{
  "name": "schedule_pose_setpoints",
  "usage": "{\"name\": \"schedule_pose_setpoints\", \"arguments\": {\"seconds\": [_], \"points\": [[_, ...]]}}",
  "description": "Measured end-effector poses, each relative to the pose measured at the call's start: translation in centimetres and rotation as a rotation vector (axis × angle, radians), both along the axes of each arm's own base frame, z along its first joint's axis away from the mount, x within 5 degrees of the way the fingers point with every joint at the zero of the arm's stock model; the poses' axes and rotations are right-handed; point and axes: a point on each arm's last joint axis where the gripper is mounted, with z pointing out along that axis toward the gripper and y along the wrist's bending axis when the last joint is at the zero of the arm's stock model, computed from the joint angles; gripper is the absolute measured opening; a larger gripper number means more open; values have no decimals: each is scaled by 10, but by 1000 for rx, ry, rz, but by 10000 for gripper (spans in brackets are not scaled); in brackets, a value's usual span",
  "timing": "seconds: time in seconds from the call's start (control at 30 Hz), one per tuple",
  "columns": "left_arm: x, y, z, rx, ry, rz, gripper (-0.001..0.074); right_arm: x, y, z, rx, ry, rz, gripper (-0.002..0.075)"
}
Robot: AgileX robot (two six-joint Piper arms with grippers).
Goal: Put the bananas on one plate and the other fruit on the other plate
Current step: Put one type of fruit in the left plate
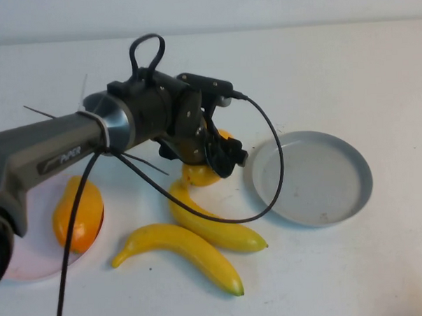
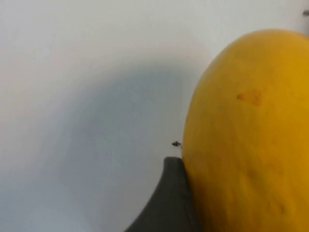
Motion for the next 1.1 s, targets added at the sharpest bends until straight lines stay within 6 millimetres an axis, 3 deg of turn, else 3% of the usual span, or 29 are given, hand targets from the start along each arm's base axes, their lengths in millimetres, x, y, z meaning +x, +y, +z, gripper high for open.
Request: {"name": "schedule_pose_setpoints", "arguments": {"seconds": [0.3,0.53,0.7,0.9,1.1], "points": [[-32,28,110,68,-24,-26,554,0,0,0,0,0,0,-18],[-66,89,147,98,-12,70,554,0,0,0,0,0,0,-18],[-90,142,143,133,50,187,554,0,0,0,0,0,0,-18],[-106,205,114,171,158,378,554,0,0,0,0,0,0,-18],[-110,235,70,164,159,452,554,0,0,0,2,0,0,-18]]}}
